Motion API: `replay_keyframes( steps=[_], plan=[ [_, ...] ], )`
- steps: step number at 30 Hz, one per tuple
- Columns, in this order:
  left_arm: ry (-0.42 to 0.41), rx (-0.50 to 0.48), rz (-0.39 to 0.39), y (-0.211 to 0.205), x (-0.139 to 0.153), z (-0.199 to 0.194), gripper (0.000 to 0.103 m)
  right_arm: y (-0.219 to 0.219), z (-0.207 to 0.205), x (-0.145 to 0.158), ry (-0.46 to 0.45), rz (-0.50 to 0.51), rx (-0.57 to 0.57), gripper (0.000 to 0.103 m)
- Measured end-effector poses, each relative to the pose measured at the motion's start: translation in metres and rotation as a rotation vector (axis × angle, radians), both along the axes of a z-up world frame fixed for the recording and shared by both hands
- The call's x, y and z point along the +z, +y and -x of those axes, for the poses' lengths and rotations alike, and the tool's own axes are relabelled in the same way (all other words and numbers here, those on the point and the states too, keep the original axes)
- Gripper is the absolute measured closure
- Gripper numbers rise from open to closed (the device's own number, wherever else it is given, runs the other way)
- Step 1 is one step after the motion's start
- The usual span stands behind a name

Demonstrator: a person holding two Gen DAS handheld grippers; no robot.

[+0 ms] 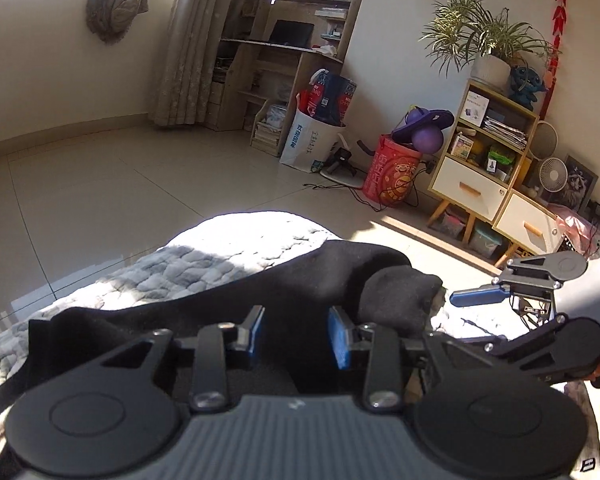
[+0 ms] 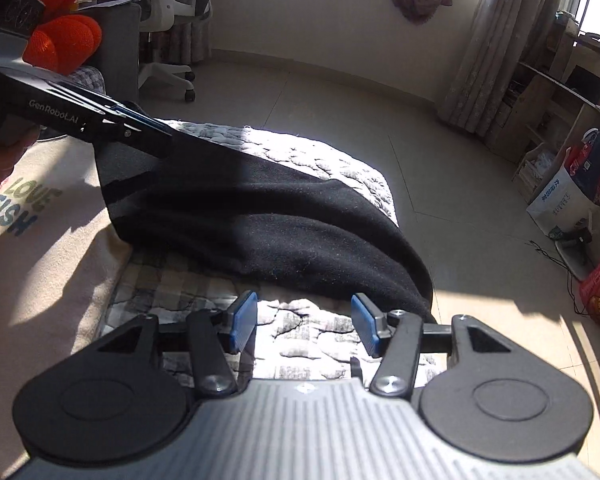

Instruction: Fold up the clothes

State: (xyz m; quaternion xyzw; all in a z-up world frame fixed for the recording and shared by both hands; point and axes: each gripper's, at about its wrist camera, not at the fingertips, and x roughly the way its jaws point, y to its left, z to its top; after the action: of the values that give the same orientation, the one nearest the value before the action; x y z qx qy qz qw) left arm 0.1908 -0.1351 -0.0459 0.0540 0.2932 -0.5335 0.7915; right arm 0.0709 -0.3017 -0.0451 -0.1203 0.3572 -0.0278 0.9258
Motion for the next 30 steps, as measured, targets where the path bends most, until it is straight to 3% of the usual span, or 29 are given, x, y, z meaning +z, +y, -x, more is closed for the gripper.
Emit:
replay_keyframes(
  steps=[3,7,10,13,15,17,18,19,20,26,30],
  plan=[
    [-0.04,-0.108,-0.049,-0.024,0.001,0.027,0.068,0.003,-0.002,-0.004,-0.038,0.034,-0.007,0.047],
    [-0.151,-0.216,-0.172,-0.047,-0.006,0.068,0.068,0.003,-0.009,-0.01,-0.08,0.097,-0.018,0.047],
    [-0.218,-0.199,-0.223,-0.049,-0.013,0.082,0.068,-0.006,-0.014,-0.014,-0.119,0.089,-0.048,0.047],
    [-0.263,-0.15,-0.202,-0.039,-0.012,0.092,0.071,-0.017,-0.014,-0.017,-0.153,0.075,-0.106,0.047],
    [-0.295,-0.116,-0.188,-0.038,-0.015,0.098,0.074,-0.024,-0.013,-0.018,-0.166,0.064,-0.142,0.054],
    [-0.325,-0.088,-0.18,-0.04,-0.017,0.104,0.076,-0.032,-0.013,-0.017,-0.158,0.048,-0.177,0.082],
    [-0.341,-0.083,-0.183,-0.04,-0.016,0.105,0.084,-0.033,-0.013,-0.017,-0.155,0.042,-0.185,0.086],
    [-0.351,-0.073,-0.181,-0.04,-0.013,0.106,0.102,-0.035,-0.013,-0.017,-0.153,0.035,-0.189,0.092],
    [-0.345,-0.066,-0.172,-0.039,-0.012,0.105,0.102,-0.036,-0.013,-0.017,-0.151,0.029,-0.193,0.096],
    [-0.302,-0.073,-0.119,-0.033,-0.006,0.106,0.103,-0.032,-0.01,-0.014,-0.161,0.089,-0.185,0.101],
    [-0.271,-0.116,-0.162,-0.039,-0.012,0.103,0.103,-0.039,-0.007,-0.016,-0.129,0.107,-0.204,0.101]
  ],
)
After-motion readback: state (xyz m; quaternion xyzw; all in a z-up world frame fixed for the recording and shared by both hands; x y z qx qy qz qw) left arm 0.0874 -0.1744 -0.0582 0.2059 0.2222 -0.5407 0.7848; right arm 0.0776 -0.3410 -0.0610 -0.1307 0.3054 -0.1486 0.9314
